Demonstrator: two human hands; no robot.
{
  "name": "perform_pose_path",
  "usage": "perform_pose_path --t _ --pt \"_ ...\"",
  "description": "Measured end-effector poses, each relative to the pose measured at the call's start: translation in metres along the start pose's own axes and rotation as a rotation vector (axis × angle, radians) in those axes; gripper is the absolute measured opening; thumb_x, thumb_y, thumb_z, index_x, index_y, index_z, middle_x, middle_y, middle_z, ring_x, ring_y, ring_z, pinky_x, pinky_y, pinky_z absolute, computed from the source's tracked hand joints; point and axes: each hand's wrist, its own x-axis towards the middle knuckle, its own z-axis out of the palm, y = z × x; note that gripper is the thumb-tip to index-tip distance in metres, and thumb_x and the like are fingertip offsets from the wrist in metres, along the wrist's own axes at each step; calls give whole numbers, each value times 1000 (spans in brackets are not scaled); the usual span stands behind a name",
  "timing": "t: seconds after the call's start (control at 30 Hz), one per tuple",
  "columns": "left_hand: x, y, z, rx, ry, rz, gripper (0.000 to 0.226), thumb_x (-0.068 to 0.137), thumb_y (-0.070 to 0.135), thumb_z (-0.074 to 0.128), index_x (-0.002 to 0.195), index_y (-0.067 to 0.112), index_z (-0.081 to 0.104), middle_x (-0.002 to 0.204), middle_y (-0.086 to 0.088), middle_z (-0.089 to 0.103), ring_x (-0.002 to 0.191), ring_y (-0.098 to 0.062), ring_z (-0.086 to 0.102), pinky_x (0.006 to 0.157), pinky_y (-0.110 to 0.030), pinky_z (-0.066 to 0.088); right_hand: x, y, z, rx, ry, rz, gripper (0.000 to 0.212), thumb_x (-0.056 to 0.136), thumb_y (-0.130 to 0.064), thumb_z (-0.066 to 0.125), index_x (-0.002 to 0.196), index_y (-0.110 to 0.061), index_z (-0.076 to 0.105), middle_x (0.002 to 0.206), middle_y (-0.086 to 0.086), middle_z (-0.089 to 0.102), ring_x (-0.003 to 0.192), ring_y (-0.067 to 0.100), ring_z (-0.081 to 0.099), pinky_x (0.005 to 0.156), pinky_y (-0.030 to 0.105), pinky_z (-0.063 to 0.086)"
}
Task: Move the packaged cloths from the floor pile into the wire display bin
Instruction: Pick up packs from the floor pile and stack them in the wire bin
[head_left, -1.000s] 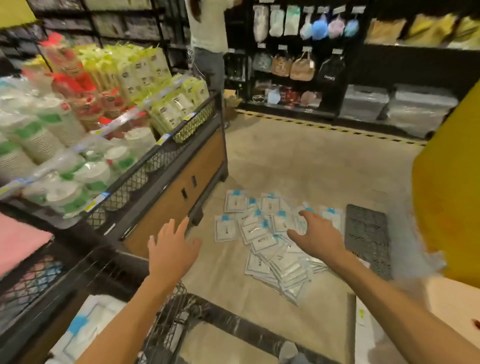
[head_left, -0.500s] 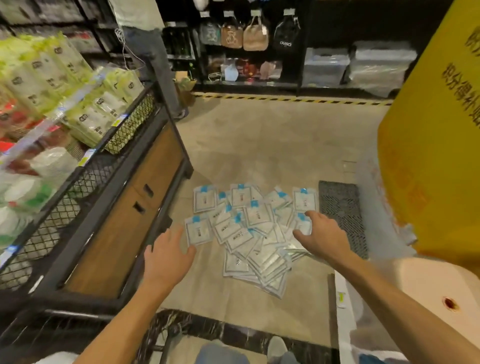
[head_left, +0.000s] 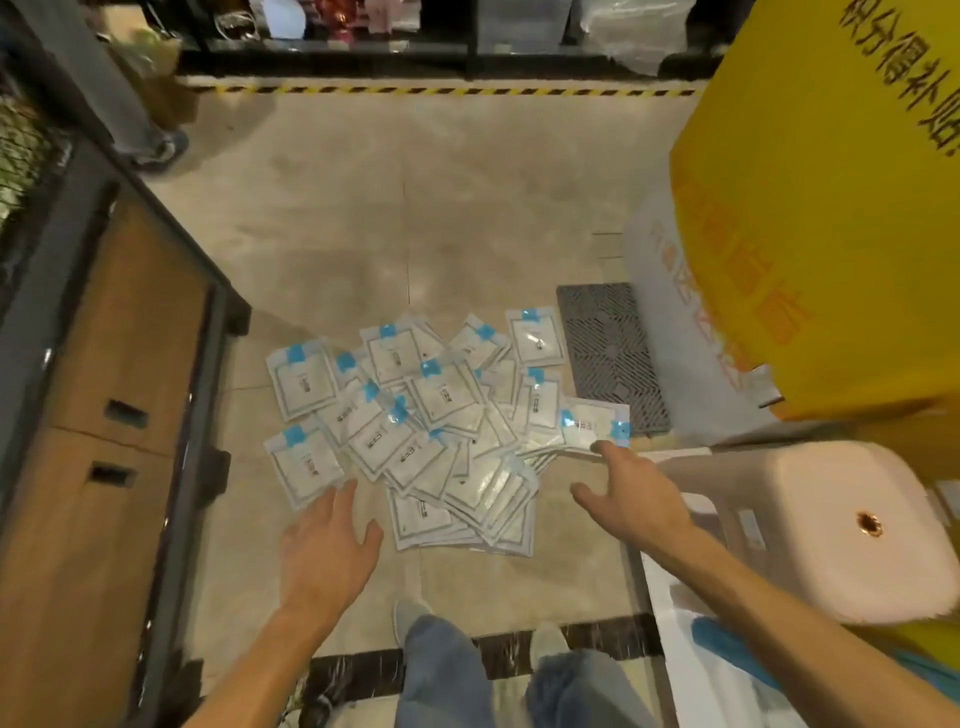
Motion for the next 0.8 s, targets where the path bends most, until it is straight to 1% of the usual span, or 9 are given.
perform_pose_path --t 0.07,0.17,0.27,0.37,0.47,0.6,0.67,0.73,0.8 --pt "28 -12 30 -6 -46 -19 67 96 42 55 156 19 36 156 -9 45 139 -30 46 111 -53 41 29 -6 31 -18 -35 11 67 92 -54 62 148 -22 45 145 7 57 128 31 56 94 47 54" --pt "68 -33 89 -2 -102 -30 65 100 41 54 158 19 33 162 -10 37 144 -30 40 116 -48 34 86 -9 89 -45 -92 20 65 93 -52 62 147 -19 46 145 8 57 128 31 56 96 46 53" --pt "114 -60 166 -35 -131 -73 65 102 42 50 160 22 29 164 -9 33 148 -28 36 118 -47 31 153 -6 164 -65 -153 21 67 95 -54 60 150 -18 43 148 9 53 132 32 52 99 46 51" --pt "165 -85 251 -58 -165 -122 65 103 44 46 161 24 25 166 -6 30 150 -26 32 119 -45 29 221 1 250 -54 -173 20 70 96 -55 59 152 -17 41 148 10 53 131 35 52 100 47 49" --pt "210 -107 339 -112 -200 -154 64 103 41 48 160 21 27 164 -5 34 149 -26 34 117 -46 33 284 13 337 -27 -222 48 74 97 -55 58 155 -16 36 149 13 52 133 37 50 104 47 47" --pt "258 -129 450 -232 -201 -205 61 101 37 54 156 19 34 157 -7 41 141 -29 40 111 -48 37 355 33 447 98 -219 146 78 95 -56 62 153 -10 36 149 17 52 134 38 51 104 45 44" --pt "284 -138 497 -294 -190 -274 64 99 41 59 153 19 35 152 -8 43 137 -30 44 108 -48 41 384 40 493 178 -225 223 83 95 -56 64 153 -6 33 147 18 52 132 38 53 96 41 44" --pt "309 -144 534 -371 -175 -354 73 93 46 68 151 14 36 148 -14 44 134 -33 47 107 -51 44 408 45 530 258 -218 324 94 91 -60 66 154 -3 28 146 17 52 129 37 54 88 37 43" --pt "328 -149 561 -431 -171 -443 88 85 53 76 149 7 35 147 -18 42 135 -36 46 108 -53 43 428 50 561 328 -208 420 114 84 -70 69 158 0 18 146 14 51 129 37 55 92 39 49"
